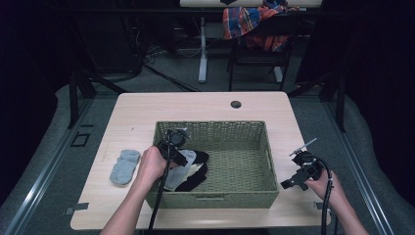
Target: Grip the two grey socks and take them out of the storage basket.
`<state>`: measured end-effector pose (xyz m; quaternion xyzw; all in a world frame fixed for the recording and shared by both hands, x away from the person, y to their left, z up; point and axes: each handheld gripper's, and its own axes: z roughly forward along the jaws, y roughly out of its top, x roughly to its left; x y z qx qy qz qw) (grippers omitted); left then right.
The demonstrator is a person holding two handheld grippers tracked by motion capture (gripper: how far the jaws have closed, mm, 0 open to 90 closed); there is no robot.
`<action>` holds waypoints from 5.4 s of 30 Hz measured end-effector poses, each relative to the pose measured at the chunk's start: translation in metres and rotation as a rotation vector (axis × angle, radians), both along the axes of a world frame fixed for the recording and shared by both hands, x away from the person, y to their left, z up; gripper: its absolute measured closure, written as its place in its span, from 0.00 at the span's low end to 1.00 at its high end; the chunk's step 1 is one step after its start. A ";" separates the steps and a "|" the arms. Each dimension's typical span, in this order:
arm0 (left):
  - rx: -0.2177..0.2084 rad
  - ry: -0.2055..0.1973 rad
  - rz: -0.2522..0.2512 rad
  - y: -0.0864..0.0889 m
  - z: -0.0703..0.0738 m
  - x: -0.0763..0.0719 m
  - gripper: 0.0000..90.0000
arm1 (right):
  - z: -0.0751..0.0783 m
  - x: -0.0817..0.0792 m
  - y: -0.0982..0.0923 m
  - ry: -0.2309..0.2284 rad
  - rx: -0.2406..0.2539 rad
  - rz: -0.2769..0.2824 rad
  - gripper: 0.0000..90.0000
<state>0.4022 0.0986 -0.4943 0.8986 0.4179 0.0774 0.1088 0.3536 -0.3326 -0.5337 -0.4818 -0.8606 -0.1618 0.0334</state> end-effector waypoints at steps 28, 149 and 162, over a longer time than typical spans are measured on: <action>0.022 0.040 -0.093 -0.012 -0.003 -0.006 0.92 | 0.004 -0.005 -0.005 -0.009 -0.008 -0.006 0.05; -0.153 0.003 0.386 0.197 -0.016 0.006 0.92 | 0.002 -0.006 -0.005 0.003 0.001 -0.008 0.04; -0.142 0.061 0.389 0.200 -0.028 0.009 0.57 | 0.002 -0.006 -0.006 0.000 -0.016 0.001 0.04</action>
